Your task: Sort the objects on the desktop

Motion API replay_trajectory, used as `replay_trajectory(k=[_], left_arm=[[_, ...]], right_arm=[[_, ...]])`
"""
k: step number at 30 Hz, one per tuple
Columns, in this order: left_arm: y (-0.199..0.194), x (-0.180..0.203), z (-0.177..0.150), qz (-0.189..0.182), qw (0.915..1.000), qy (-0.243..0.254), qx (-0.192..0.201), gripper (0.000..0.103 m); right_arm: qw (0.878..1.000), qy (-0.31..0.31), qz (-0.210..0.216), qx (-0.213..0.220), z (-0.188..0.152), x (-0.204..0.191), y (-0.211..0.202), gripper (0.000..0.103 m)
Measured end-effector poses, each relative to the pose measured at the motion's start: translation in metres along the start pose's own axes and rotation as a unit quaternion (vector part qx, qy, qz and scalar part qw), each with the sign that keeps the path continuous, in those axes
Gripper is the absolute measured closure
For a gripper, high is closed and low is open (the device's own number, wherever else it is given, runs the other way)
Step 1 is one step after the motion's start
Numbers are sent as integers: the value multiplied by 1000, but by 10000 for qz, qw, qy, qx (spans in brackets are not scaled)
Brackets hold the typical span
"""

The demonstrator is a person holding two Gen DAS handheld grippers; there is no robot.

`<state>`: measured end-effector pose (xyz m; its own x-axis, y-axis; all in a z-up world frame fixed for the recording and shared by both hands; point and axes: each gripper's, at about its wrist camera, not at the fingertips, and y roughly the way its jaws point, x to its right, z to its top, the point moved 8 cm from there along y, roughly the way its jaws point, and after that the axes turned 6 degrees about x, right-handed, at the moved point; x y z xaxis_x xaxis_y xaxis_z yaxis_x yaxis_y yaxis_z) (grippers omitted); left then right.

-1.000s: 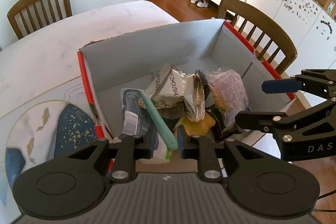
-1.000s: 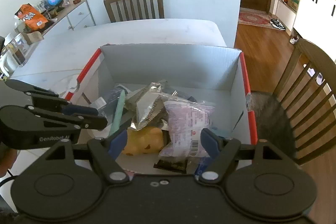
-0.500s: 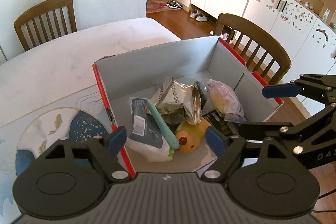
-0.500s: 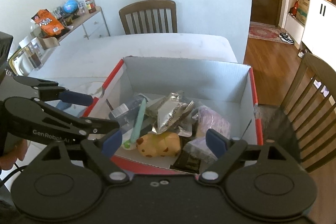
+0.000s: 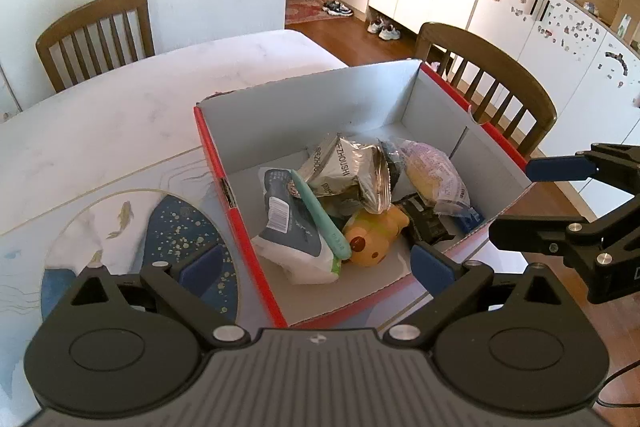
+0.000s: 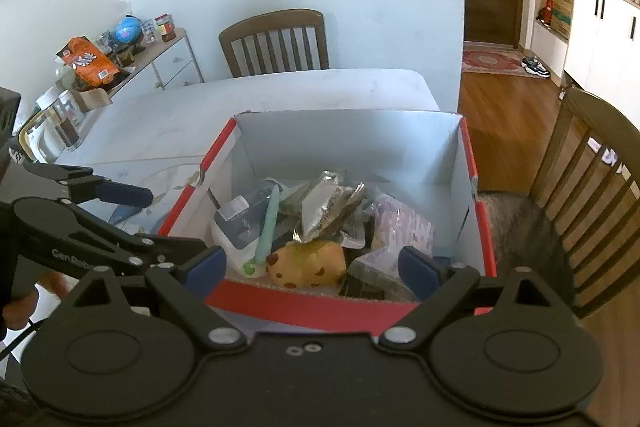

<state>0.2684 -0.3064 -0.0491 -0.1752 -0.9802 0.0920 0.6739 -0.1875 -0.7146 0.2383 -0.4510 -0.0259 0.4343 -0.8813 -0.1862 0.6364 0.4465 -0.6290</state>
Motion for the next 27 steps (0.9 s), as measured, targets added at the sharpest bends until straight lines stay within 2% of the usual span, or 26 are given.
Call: replay_trajectory(k=[8,14,27], left_arm=[[-12,-5,-5,7,9999,-121,121,2],[-16,-2,-11,154,9998,61,134,2],[-18,4,-22,151,9996,194,103,2]], right_arm=[[10000,53,-29,42,-7,-5,-5,10],[10000,74,-24,26,-11,-8,-7,10],[9999,132,30,-22,-18,-10,-6,10]])
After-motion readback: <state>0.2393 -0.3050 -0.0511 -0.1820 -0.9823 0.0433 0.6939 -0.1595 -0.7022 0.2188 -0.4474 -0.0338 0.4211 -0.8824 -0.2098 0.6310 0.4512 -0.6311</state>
